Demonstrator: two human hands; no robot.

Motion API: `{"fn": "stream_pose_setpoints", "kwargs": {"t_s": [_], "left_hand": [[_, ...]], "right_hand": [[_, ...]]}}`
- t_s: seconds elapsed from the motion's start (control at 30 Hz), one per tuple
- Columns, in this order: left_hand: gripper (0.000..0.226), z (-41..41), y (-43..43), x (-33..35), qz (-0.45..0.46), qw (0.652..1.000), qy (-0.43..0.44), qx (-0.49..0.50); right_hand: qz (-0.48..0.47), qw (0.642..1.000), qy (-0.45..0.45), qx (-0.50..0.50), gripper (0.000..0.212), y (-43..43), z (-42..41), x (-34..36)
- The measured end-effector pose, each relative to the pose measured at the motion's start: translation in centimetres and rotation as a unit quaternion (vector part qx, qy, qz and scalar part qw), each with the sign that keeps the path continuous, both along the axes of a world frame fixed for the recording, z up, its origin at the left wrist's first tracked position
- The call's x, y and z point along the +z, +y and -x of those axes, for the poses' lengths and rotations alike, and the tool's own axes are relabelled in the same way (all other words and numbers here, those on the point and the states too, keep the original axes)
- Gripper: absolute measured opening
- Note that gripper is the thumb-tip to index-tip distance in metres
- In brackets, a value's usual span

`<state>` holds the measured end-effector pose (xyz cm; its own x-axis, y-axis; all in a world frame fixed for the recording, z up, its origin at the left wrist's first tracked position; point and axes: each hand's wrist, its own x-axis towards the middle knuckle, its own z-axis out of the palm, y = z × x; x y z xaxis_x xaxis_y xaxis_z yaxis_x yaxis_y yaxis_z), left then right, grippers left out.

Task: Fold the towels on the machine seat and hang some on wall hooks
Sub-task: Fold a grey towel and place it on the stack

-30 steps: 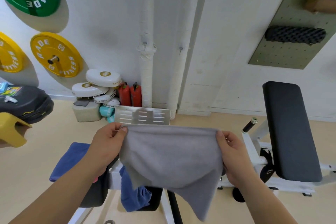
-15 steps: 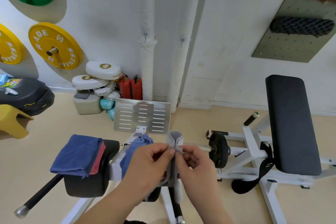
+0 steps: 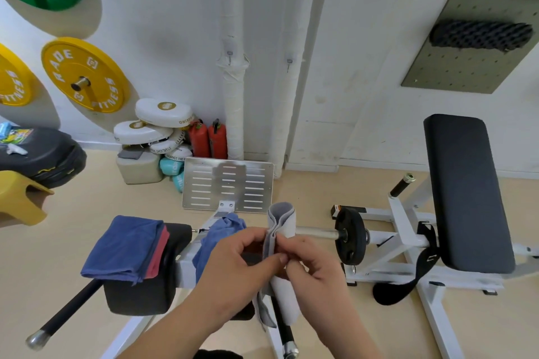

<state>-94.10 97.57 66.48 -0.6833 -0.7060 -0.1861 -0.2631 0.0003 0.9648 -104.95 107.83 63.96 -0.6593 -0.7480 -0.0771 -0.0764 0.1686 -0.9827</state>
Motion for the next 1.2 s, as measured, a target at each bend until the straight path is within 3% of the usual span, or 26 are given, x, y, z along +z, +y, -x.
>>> {"fn": "stream_pose_setpoints", "kwargs": {"t_s": [0.13,0.23,0.33,0.43,0.5,0.57,0.67,0.73,0.8,0.93,1.03,1.2], "left_hand": [[0.018,-0.1,-0.6,0.4,0.009,0.999,0.011,0.03],[0.021,-0.8,-1.6,1.3,-0.012,1.0,0.025,-0.008],[0.012,-1.6,-2.8,3.0,-0.054,0.993,0.073,-0.075],[0.018,-1.9,-4.0,5.4,-0.091,0.982,0.148,-0.071],[0.017,-1.6,-5.1,5.9,0.001,0.993,0.119,-0.008],[0.014,-1.2,-5.8,5.9,0.094,0.992,0.06,0.056],[0.016,-0.8,-6.7,5.1,0.126,0.986,0.03,0.106],[0.02,-0.7,-7.1,4.2,0.063,0.993,0.041,0.091],[0.025,-1.0,-7.0,2.3,-0.071,0.995,0.026,0.06],[0.07,-2.0,-6.0,-2.7,-0.2,0.98,-0.013,0.006],[0.077,-2.1,-5.4,-4.3,-0.162,0.986,-0.046,0.01],[0.052,-1.4,-5.2,-4.5,-0.025,0.99,-0.101,0.09]], "right_hand": [[0.06,0.993,-0.098,-0.006,0.042,0.0,0.3,-0.1],[0.026,0.995,-0.073,-0.069,0.04,0.3,2.3,-0.7],[-0.007,0.993,-0.11,0.048,0.068,0.7,5.4,-0.4],[0.007,0.968,-0.168,0.188,0.062,1.1,7.0,-0.2],[0.005,0.959,-0.195,0.205,0.053,1.2,6.6,-0.6],[-0.007,0.962,-0.2,0.184,0.041,1.0,5.1,-1.3],[0.0,0.969,-0.222,0.106,0.033,0.4,3.2,-1.2],[0.006,0.968,-0.245,0.049,0.025,-0.4,2.4,-0.3],[-0.002,0.964,-0.267,0.005,0.021,-0.9,2.1,0.0],[-0.04,0.953,-0.296,-0.056,0.024,-1.2,2.6,-0.5],[-0.039,0.94,-0.314,-0.128,0.026,-1.0,3.5,-1.2],[-0.07,0.958,-0.235,-0.151,0.036,-0.4,4.1,-1.4]]}}
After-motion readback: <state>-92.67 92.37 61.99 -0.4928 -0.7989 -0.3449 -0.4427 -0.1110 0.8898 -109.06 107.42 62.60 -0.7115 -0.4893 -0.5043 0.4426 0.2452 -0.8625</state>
